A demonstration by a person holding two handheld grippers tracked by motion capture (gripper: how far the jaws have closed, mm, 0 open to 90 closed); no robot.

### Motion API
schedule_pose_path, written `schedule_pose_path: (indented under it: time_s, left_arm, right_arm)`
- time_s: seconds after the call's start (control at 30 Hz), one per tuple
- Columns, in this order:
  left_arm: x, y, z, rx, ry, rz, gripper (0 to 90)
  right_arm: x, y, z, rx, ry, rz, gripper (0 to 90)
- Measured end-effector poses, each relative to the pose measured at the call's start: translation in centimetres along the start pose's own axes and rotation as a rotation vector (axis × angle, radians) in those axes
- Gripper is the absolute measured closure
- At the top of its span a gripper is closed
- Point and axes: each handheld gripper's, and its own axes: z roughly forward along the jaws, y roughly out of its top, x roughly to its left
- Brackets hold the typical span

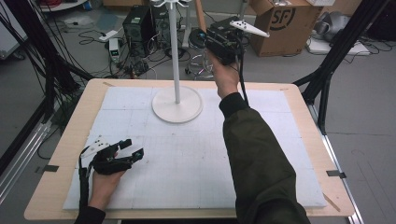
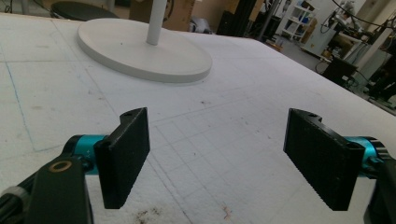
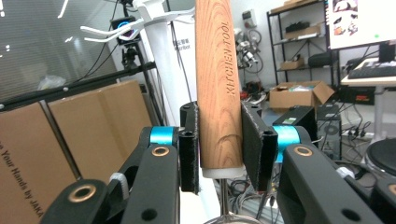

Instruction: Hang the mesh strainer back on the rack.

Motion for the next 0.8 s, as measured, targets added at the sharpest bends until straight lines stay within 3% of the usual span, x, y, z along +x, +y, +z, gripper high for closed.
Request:
schedule_pose_path:
  time_s: [0.8]
  left_arm:
    - [0.1, 0.0, 0.0, 0.002, 0.000, -0.002, 23.2]
  right_arm:
    - [-1.3, 0.3, 1.3, 0.014, 0.031, 0.034, 70.5]
